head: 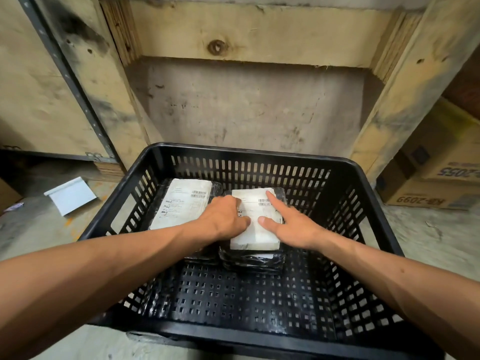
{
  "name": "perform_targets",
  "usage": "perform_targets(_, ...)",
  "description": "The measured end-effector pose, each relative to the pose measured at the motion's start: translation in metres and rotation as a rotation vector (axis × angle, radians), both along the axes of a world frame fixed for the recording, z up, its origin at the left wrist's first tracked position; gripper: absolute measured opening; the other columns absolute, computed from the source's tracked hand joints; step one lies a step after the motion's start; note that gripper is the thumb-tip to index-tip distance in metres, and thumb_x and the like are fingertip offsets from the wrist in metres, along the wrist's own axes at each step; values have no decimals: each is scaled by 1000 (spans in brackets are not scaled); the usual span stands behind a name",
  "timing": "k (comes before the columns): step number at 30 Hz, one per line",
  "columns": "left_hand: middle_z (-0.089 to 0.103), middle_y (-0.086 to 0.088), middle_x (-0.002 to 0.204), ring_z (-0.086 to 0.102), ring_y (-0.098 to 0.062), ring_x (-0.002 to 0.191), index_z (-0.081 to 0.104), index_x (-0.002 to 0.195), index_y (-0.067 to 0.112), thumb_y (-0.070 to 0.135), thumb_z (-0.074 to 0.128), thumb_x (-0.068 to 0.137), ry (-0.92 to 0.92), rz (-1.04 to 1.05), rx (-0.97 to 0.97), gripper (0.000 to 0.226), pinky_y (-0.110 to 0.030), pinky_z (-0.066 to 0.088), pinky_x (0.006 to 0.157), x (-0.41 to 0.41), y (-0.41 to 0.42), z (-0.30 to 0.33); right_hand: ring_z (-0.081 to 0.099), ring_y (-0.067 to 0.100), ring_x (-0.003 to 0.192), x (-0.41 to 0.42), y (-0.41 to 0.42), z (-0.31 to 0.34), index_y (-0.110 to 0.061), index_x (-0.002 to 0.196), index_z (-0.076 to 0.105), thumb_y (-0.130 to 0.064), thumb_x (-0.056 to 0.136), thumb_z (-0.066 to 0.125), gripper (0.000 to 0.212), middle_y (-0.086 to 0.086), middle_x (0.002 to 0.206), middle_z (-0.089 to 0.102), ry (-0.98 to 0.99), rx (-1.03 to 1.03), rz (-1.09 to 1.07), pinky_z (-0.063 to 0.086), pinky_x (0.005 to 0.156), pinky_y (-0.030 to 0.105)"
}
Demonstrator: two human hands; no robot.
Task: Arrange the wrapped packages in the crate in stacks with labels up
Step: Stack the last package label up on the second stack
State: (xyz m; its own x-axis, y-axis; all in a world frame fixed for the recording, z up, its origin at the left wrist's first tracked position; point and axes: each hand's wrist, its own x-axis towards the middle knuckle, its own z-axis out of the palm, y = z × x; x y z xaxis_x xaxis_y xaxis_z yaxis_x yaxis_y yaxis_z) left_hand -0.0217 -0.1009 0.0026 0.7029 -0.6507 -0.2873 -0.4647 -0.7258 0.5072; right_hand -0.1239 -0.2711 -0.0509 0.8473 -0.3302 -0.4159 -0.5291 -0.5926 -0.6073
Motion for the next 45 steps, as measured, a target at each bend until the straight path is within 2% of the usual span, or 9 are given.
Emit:
perform_targets(3,61,9,77,59,-11,73,67,124,8,26,66,95,-44,-74,-32,34,-25,48,70,6,12,-5,-12,30,158,-3,3,0,-59,156,-5,-74,94,40,78,-1,169,-28,34,-143,63,3,125,49)
perform_targets(5,63,9,81,55,-6,70,65,127,8,27,66,95,-104,-131,-73,37,-23,46,71,9,23,-10,-24,25,155,-7,3,3,-51,159,-7,-79,91,33,84,-7,164,-38,4,-263,166,-2,124,47)
perform_targets(10,51,-7,148,54,-23,129,50,147,14,37,59,97,-288,-354,-157,56,-35,41,113,32,53,-24,-45,21,144,-17,9,1,-43,155,-28,-94,80,24,104,-2,159,-47,43,-469,447,-21,120,45)
perform_targets(15,-13,-3,168,-10,-25,155,-3,162,24,90,28,80,-429,-470,162,110,-45,-9,123,60,73,-41,-50,17,140,-13,14,-2,-41,151,-35,-91,84,23,102,1,158,-48,4,-508,518,-20,121,46)
perform_targets(18,-36,-6,160,-30,-23,150,-25,155,27,94,11,78,-426,-523,304,109,-53,-19,121,67,77,-56,-51,13,138,-11,17,-5,-44,149,-37,-93,82,23,102,-6,157,-50,-6,-466,503,-18,115,46)
perform_targets(24,-40,-5,159,-36,-20,147,-31,153,31,96,2,74,-424,-547,288,107,-50,-21,120,74,76,-68,-50,19,140,-2,15,-5,-44,147,-40,-93,81,22,103,-6,153,-54,68,-486,535,-14,111,47)
perform_targets(30,-46,-5,155,-40,-24,144,-38,149,31,103,28,63,-364,-595,350,130,-51,-25,117,74,75,-57,-42,36,144,-3,22,7,-36,152,-36,-93,83,14,103,22,159,-38,16,-674,633,-22,121,53)
perform_targets(37,-41,-12,157,-34,-29,146,-37,149,19,83,68,62,-459,-583,417,151,-50,-23,116,67,68,-53,-28,51,145,9,54,-8,-17,148,-42,-67,81,71,141,29,156,-35,8,-797,661,-8,123,63)
perform_targets(45,-28,-10,164,-25,-26,151,-25,156,13,85,53,72,-566,-595,338,135,-44,-25,115,81,72,-64,-15,59,147,24,52,-17,-14,150,-38,-61,82,73,138,35,159,-25,-22,-820,615,3,121,70)
